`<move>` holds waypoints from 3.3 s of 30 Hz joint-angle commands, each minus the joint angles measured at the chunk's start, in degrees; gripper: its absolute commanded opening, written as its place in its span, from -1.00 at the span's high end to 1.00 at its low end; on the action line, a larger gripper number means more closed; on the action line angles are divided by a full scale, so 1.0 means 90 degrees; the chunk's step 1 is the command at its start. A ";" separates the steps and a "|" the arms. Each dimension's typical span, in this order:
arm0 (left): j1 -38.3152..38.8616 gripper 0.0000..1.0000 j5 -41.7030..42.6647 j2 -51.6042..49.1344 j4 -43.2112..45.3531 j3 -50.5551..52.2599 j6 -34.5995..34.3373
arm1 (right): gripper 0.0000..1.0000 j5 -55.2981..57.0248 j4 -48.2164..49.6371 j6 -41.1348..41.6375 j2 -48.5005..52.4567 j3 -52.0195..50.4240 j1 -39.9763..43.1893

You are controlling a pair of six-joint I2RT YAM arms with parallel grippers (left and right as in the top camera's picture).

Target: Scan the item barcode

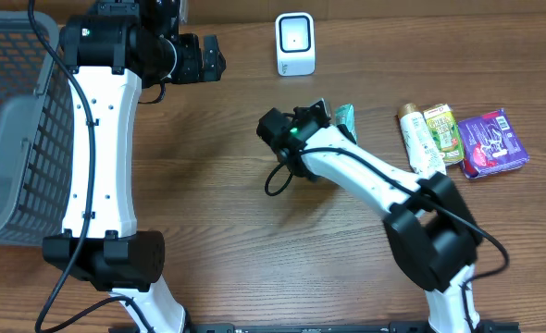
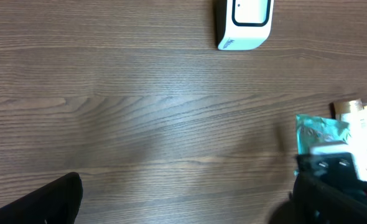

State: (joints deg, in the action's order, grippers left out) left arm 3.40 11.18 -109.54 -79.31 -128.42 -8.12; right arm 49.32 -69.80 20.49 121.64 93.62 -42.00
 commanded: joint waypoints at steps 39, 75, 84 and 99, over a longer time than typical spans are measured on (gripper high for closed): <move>0.0041 -0.99 0.0032 0.0017 0.0005 -0.0075 0.0092 | 0.41 -0.4167 -0.0119 -0.0775 -0.1010 0.1059 0.0804; 0.0041 -0.99 0.0032 0.0017 0.0005 -0.0075 0.0095 | -0.72 -0.9428 0.2545 -0.2477 -0.0236 -0.1622 0.2883; 0.0041 -0.99 0.0032 0.0017 0.0005 -0.0075 0.0092 | -0.40 -0.9729 0.2837 -0.1438 0.0158 -0.1659 0.2773; 0.0041 -0.99 0.0032 0.0017 0.0005 -0.0075 0.0092 | 0.92 -0.9352 0.2667 -0.0952 0.0209 -0.1333 0.2817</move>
State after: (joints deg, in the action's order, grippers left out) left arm 3.40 11.18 -109.54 -79.33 -128.42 -8.12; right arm -40.38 -44.25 11.79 123.17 79.99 -16.53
